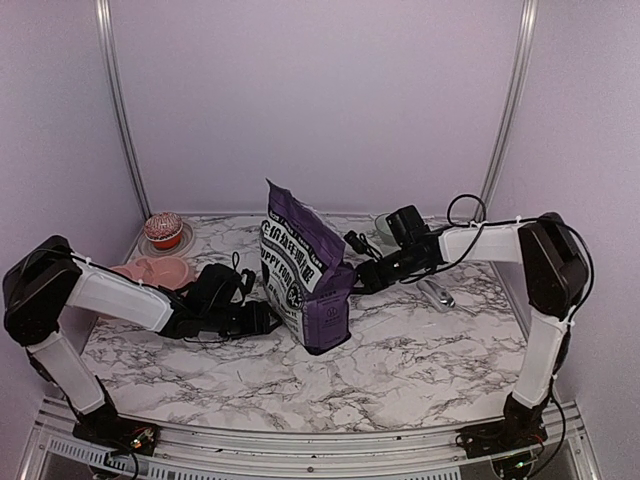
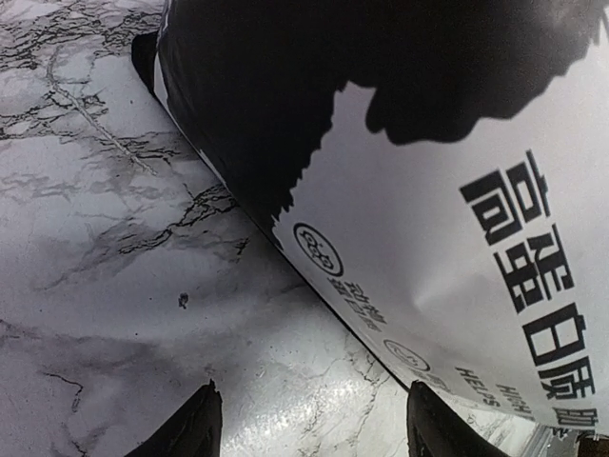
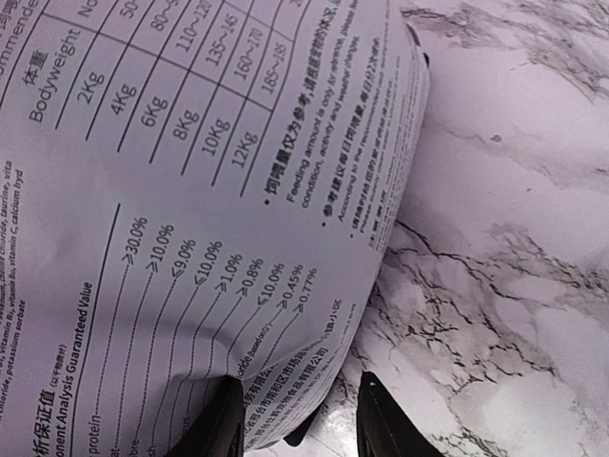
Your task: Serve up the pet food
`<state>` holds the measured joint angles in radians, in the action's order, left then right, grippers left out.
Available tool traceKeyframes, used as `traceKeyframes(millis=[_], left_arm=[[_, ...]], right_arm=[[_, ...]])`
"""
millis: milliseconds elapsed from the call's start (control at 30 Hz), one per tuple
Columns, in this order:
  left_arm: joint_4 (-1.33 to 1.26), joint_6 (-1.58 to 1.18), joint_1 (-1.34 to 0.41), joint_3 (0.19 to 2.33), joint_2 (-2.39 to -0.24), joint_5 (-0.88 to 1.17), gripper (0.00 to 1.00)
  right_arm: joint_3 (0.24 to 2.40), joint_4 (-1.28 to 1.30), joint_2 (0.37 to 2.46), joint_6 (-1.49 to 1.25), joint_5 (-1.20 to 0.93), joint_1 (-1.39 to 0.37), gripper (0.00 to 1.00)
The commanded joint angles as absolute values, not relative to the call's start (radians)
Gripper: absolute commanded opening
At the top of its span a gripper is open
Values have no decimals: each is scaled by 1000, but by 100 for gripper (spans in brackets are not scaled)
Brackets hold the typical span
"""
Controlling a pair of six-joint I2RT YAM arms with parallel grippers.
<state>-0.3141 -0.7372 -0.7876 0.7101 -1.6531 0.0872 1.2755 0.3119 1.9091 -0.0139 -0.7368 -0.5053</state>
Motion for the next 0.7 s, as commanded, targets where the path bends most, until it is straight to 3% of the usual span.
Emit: traceKeyframes(millis=[0, 267, 667], left_arm=[[-365, -740, -789, 693, -1660, 78, 67], [-360, -707, -788, 652, -1609, 57, 67], [-70, -622, -787, 725, -1374, -108, 71]], right_arm=[[1234, 282, 1914, -21, -791, -565, 38], [1182, 230, 1855, -96, -767, -617, 38], [1347, 460, 1652, -102, -422, -615, 43]])
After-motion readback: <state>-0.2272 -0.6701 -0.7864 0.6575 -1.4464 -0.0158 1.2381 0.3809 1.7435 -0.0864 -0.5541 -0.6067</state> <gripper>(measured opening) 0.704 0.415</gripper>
